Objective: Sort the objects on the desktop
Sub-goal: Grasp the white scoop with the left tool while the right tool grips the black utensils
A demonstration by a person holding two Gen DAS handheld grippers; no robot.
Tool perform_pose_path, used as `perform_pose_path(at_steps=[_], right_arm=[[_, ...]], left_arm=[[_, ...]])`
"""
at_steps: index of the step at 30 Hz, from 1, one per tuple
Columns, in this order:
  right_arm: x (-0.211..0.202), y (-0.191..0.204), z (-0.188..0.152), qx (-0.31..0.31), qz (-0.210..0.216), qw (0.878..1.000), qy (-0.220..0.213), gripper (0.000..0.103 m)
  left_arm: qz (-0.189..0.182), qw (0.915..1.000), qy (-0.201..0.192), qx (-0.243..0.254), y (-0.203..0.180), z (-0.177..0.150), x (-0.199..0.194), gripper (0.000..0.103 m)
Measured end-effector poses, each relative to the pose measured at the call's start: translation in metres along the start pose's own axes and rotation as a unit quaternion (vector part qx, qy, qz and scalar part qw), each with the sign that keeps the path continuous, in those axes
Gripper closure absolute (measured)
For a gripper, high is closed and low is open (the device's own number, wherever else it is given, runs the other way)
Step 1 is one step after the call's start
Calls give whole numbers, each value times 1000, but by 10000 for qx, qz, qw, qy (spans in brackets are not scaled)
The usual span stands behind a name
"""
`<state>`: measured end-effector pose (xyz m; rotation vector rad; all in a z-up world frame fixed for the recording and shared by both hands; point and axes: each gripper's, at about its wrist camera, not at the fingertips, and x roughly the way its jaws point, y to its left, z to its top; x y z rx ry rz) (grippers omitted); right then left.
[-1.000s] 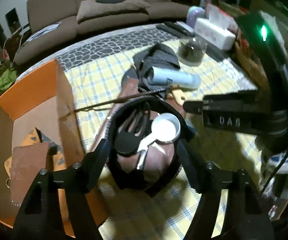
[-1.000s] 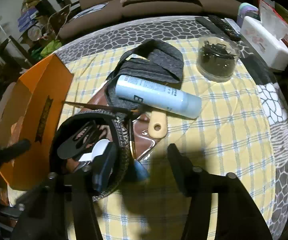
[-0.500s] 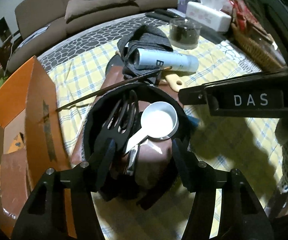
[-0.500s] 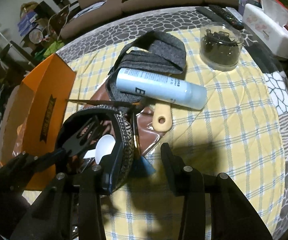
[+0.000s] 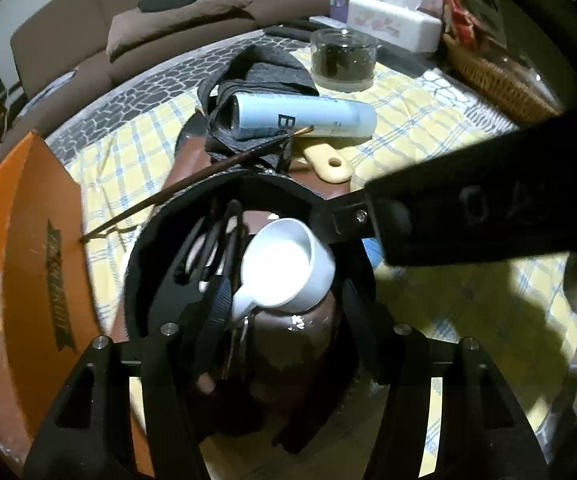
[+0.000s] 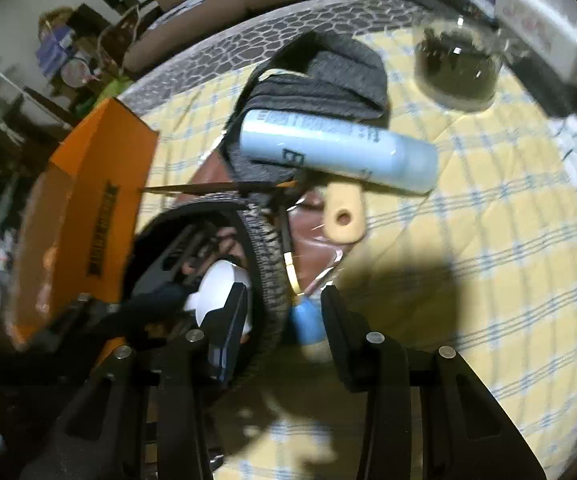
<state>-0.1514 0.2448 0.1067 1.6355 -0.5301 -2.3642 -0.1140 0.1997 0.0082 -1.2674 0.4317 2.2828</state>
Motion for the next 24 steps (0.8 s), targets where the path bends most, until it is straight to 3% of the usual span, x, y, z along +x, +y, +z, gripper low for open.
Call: perform_pose_path(at_steps=[3, 8, 9, 10, 11, 18, 24], right_arm=[[2, -2, -1, 99, 109, 9999, 32, 68], [1, -5, 0, 262, 408, 9988, 45, 69], [0, -5, 0, 283, 435, 9986, 41, 69], [-1, -5, 1, 285, 393, 9988, 17, 69], [-3, -6, 2, 290, 370, 9989, -10, 69], [-27, -6, 9, 348, 290, 9977, -498, 68], [-31, 10, 12, 96, 239, 9978, -607, 67]], left_arm=[[-13, 10000, -41, -33, 0, -1, 2, 50], [-213, 9989, -216, -352, 8, 2, -6, 65], [-263, 9984, -202, -450, 9, 3, -8, 76], [-401, 9974, -186, -571, 12, 4, -9, 95], [-446, 9966, -165, -667, 15, 4, -10, 100], [-693, 9915, -190, -1082, 35, 4, -22, 101], [-1062, 9797, -585, -1598, 65, 12, -68, 101]])
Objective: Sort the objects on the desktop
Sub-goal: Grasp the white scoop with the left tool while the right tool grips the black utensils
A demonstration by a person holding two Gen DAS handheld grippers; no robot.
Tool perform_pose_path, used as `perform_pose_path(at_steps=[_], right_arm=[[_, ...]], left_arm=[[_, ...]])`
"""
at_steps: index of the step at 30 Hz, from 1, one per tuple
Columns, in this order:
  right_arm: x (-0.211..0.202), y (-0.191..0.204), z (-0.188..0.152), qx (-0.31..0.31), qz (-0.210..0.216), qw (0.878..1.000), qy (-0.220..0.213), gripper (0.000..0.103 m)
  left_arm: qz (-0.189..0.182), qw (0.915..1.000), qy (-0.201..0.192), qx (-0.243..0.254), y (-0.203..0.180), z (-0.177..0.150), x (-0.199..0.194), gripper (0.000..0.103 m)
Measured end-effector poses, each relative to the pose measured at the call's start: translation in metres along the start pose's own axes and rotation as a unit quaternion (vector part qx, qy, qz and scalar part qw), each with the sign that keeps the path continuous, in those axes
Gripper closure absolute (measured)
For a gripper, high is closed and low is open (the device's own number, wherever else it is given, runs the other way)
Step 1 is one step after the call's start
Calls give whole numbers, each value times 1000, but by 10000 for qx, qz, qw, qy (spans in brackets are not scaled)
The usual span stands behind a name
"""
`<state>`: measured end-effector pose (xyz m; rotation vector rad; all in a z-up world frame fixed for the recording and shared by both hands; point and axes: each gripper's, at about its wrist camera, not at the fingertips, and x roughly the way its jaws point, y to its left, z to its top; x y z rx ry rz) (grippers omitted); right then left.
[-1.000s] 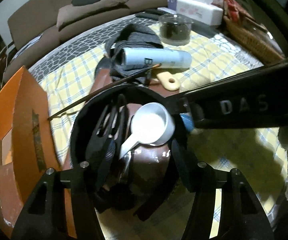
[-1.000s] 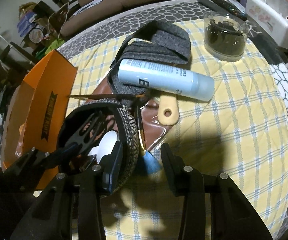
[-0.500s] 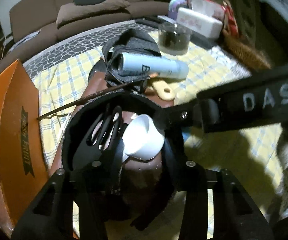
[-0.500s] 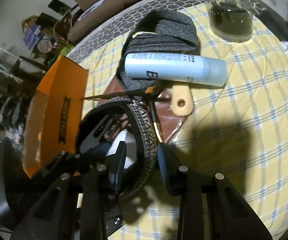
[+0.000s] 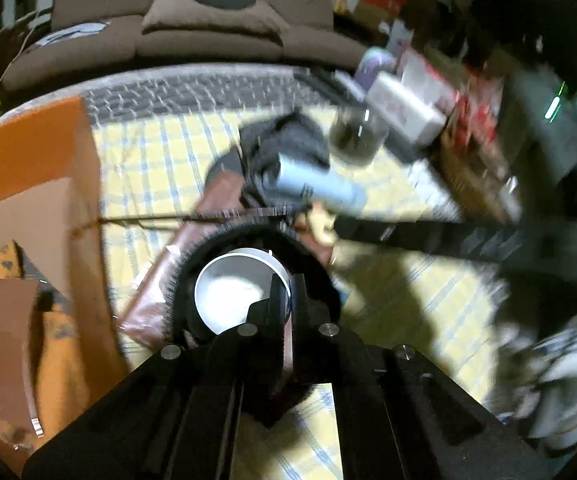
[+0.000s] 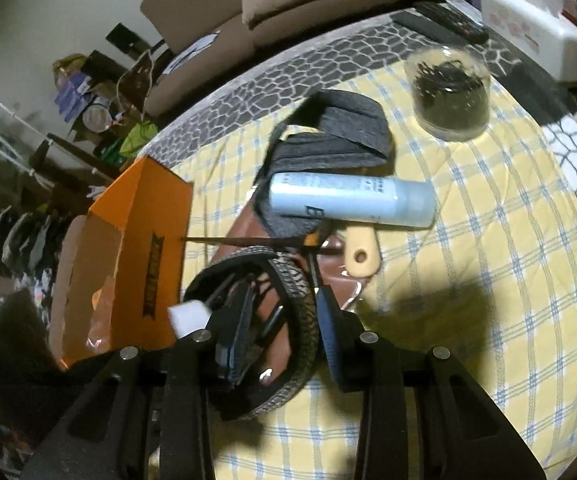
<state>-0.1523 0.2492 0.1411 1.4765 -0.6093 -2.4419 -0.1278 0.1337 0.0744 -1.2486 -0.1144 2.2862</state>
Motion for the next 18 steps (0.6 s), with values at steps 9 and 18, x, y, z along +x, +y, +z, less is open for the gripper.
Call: perform_pose_path(at_steps=[9, 18], right_arm=[[23, 27, -5, -299, 1, 9993, 226, 63], [60, 56, -14, -411, 31, 9974, 593, 51]], left_arm=[[-17, 9963, -686, -516, 38, 22, -68, 101], [71, 9958, -678, -614, 57, 22, -76, 101]])
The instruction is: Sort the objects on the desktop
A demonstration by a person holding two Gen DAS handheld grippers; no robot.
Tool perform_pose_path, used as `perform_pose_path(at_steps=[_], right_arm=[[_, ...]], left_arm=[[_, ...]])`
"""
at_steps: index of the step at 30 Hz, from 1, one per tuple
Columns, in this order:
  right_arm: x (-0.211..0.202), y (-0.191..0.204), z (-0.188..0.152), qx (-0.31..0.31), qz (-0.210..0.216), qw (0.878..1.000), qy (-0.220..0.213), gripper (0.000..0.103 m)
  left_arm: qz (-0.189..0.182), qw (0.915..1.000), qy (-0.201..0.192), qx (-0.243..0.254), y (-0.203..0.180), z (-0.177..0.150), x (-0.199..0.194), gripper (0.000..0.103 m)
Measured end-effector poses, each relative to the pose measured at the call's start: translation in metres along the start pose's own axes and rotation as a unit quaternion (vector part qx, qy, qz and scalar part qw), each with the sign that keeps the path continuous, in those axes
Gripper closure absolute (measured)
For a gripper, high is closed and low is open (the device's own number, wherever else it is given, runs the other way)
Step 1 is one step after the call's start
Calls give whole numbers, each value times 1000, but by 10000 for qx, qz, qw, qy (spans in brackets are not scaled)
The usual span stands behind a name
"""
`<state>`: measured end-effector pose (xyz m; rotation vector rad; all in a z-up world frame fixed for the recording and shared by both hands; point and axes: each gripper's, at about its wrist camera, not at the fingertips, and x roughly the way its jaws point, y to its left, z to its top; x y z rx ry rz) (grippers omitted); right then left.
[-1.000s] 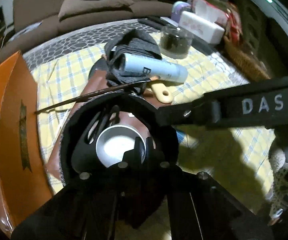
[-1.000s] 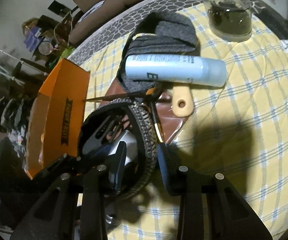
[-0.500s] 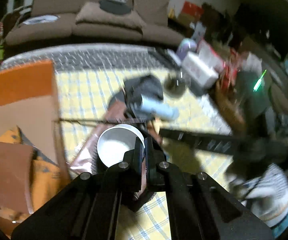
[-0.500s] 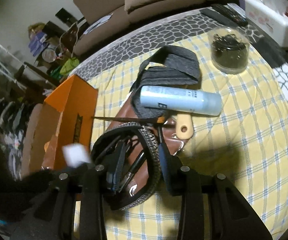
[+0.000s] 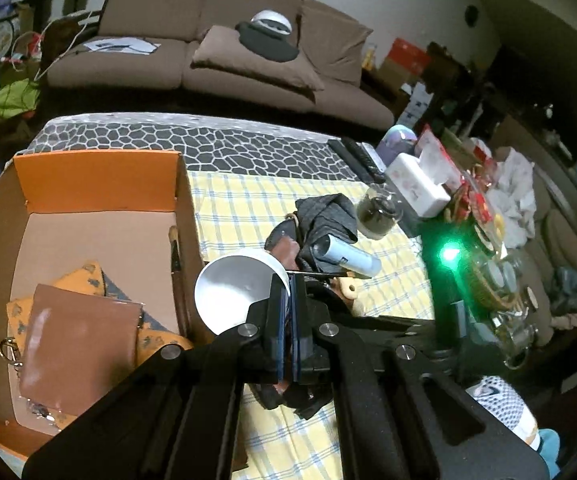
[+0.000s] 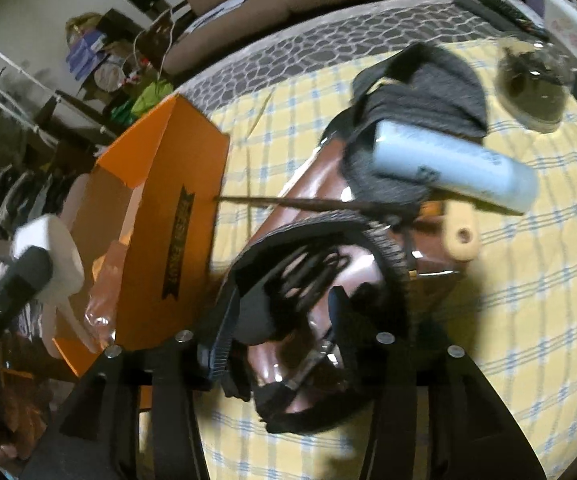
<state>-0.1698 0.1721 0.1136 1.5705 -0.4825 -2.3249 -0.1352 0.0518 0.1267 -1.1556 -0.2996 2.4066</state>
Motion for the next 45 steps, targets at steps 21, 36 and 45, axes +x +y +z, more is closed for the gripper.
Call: perform_pose_path(at_steps=[21, 36, 45], right_arm=[[31, -13, -3, 517, -35, 9982, 293, 30], [44, 33, -14, -908, -1297, 9871, 233, 58], [-9, 15, -11, -552, -323, 9979, -49, 64]], left_arm=[[9, 10000, 66, -21, 11, -4, -8, 101], [1, 10000, 83, -13, 10, -5, -9, 101], [-74, 9998, 1, -161, 19, -1, -18, 101]])
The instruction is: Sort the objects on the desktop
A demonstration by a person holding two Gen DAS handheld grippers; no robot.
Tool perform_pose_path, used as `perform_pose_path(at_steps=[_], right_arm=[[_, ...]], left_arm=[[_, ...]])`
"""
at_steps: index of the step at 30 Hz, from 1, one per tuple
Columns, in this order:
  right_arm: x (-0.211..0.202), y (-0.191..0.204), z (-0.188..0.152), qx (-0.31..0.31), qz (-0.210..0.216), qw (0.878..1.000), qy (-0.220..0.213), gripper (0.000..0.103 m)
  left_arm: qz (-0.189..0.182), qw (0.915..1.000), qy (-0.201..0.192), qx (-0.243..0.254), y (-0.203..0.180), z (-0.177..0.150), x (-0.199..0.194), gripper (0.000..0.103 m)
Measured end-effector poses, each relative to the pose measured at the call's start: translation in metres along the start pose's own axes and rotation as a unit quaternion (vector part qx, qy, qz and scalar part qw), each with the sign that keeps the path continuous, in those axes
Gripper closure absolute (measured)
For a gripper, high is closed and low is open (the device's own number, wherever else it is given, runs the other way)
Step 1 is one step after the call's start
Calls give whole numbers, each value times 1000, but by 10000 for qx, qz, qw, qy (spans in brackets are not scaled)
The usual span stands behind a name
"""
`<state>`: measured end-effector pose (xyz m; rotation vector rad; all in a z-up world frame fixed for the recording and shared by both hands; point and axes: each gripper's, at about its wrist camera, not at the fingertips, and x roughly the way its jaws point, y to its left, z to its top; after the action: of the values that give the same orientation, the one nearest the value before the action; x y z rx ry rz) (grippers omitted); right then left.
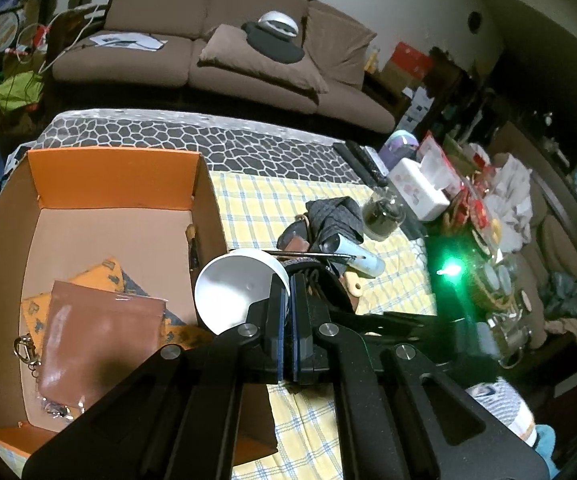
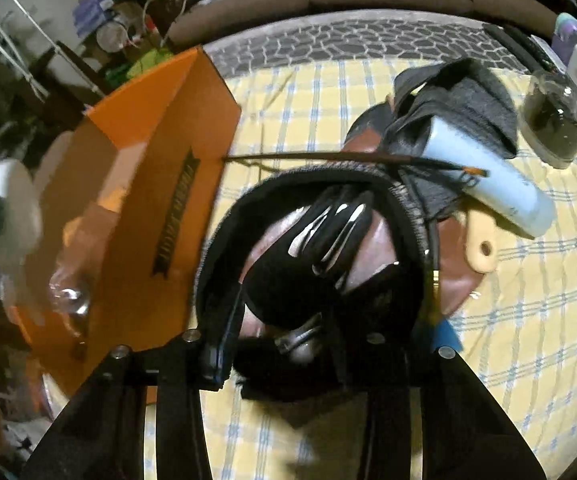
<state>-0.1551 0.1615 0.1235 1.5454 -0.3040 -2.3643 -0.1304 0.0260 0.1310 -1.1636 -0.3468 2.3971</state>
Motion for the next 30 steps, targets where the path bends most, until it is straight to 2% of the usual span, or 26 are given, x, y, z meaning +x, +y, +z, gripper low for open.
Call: perform_pose_path(at_steps=[2, 3, 4, 6, 10, 12, 13, 14, 16, 21, 28, 30], right_arm=[[-12, 7, 4, 134, 279, 9994, -128, 68], [-19, 8, 5, 191, 465, 9985, -206, 78], [-23, 8, 8, 248, 647, 9973, -248, 96], [-32, 9, 11, 348, 821, 9954, -349, 97], [-30, 15, 12, 287, 507, 9977, -344, 97], [-21, 13, 11, 340, 57, 9992, -206, 94], [-16, 11, 12, 360, -111, 9991, -174, 81], [-13, 9, 12, 374, -221, 9989, -177, 59], [-10, 1, 11, 450, -408, 9979, -208, 43], [8, -7, 10, 710, -331, 9969, -104, 43], [33, -4, 13, 984, -816, 9911, -385, 46], [38, -3, 12, 934, -922, 9907, -370, 56]], left_arm=[[-11, 10000, -23, -35, 3, 0, -3, 101], [-9, 10000, -40, -63, 6, 1, -5, 101], [2, 9999, -55, -86, 9, 1, -7, 101], [33, 9999, -65, -124, 14, 3, -9, 101], [97, 9997, -71, -235, 27, 2, -15, 100], [112, 9996, -77, -249, 31, 2, -17, 101], [116, 9996, -80, -257, 32, 2, -17, 101], [113, 9995, -82, -266, 33, 2, -18, 101], [106, 9995, -91, -278, 35, 2, -19, 101], [120, 9995, -71, -282, 38, 3, -19, 101], [140, 9995, -30, -282, 38, -1, -18, 101], [156, 9995, -9, -283, 39, -1, -17, 101]])
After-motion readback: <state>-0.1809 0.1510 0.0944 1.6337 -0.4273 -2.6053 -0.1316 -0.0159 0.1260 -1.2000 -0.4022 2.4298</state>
